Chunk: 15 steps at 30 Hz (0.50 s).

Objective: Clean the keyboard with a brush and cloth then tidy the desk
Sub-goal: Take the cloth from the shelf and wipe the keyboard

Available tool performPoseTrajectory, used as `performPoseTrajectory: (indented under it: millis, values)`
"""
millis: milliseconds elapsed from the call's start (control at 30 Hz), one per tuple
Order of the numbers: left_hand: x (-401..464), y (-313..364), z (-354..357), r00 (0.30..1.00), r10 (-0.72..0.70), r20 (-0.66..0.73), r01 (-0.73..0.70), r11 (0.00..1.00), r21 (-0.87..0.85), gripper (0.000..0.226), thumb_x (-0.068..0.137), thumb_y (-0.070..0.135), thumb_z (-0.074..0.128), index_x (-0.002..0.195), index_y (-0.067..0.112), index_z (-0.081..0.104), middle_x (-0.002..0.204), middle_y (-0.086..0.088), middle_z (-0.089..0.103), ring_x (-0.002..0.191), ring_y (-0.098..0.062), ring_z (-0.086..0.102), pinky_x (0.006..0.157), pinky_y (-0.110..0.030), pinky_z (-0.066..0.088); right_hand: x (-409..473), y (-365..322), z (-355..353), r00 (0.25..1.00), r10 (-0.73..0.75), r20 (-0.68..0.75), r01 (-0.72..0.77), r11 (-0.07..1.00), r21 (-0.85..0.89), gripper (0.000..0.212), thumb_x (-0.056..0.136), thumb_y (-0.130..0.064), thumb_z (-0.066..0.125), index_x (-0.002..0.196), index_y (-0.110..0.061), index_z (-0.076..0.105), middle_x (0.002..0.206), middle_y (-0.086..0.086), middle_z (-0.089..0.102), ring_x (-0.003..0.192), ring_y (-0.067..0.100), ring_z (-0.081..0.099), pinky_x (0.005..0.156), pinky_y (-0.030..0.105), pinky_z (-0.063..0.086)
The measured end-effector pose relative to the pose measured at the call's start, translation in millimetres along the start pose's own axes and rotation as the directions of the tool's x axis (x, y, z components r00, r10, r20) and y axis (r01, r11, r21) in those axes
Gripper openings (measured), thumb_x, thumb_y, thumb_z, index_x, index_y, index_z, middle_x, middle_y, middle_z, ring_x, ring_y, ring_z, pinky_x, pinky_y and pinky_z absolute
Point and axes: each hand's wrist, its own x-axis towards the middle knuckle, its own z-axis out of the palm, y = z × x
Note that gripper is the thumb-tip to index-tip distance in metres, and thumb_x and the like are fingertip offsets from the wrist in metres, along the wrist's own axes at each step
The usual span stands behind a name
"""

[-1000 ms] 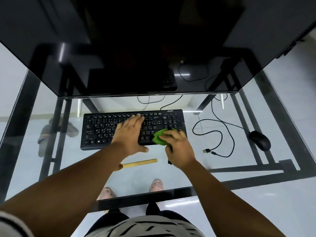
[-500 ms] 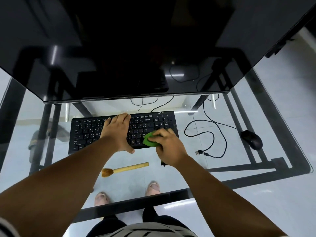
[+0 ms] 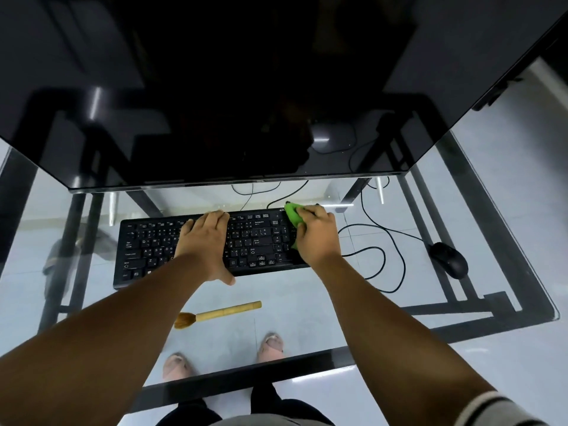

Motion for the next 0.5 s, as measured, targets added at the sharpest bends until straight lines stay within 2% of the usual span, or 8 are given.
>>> performPoseTrajectory:
  millis: [100, 233, 333, 433, 500]
  values:
    - [-1, 0, -2, 1.0, -0.001, 0.002, 0.001, 1.0, -0.003, 0.143, 0.047, 0.067, 0.08, 0.153, 0.017, 0.0, 0.158, 0.001, 0.009, 0.147, -0.021, 0.011, 0.12, -0.044, 0.01, 3, -3, 0, 1.0, 0.004, 0.025, -0.003, 0.999, -0.045, 0.043, 0.094, -0.008, 0.046, 0.135, -0.01, 0.056, 0.136, 0.007, 0.052, 0.11, 0.031, 0.046, 0.1, 0.031, 0.04]
    - [-1, 0, -3, 1.0, -0.005, 0.003, 0.005, 1.0, -0.013, 0.142, 0.047, 0.066, 0.08, 0.153, 0.017, 0.0, 0.158, 0.001, 0.009, 0.146, -0.021, 0.012, 0.119, -0.043, 0.012, -44, 1, 0, 0.999, 0.023, -0.045, -0.024, 0.999, -0.041, 0.042, 0.084, -0.002, 0.052, 0.124, -0.008, 0.064, 0.125, 0.008, 0.06, 0.099, 0.031, 0.05, 0.093, 0.039, 0.048]
    - [-1, 0, -3, 1.0, -0.005, 0.008, 0.005, 1.0, -0.013, 0.142, 0.047, 0.066, 0.08, 0.153, 0.017, 0.0, 0.158, 0.001, 0.008, 0.147, -0.021, 0.011, 0.119, -0.043, 0.012, -72, 3, 1, 0.997, 0.048, -0.056, -0.049, 0.999, -0.007, 0.042, 0.082, 0.0, 0.054, 0.121, -0.01, 0.066, 0.123, 0.005, 0.062, 0.098, 0.027, 0.05, 0.088, 0.035, 0.05]
    - [0, -1, -3, 1.0, -0.004, 0.009, 0.004, 1.0, -0.019, 0.143, 0.046, 0.066, 0.081, 0.153, 0.017, 0.0, 0.158, 0.002, 0.009, 0.147, -0.02, 0.011, 0.119, -0.043, 0.013, -47, 0, 1, 0.997, 0.053, -0.048, -0.054, 0.999, -0.009, 0.042, 0.083, 0.001, 0.053, 0.121, -0.008, 0.066, 0.123, 0.006, 0.063, 0.099, 0.03, 0.051, 0.089, 0.038, 0.051]
    - [0, -1, -3, 1.0, -0.004, 0.009, 0.004, 1.0, -0.017, 0.143, 0.046, 0.066, 0.082, 0.153, 0.016, 0.0, 0.158, 0.001, 0.009, 0.147, -0.021, 0.012, 0.119, -0.043, 0.014, -16, -5, 1, 0.998, 0.057, -0.019, -0.058, 0.997, -0.044, 0.042, 0.086, -0.001, 0.05, 0.125, -0.011, 0.064, 0.126, 0.005, 0.062, 0.103, 0.03, 0.05, 0.094, 0.036, 0.048]
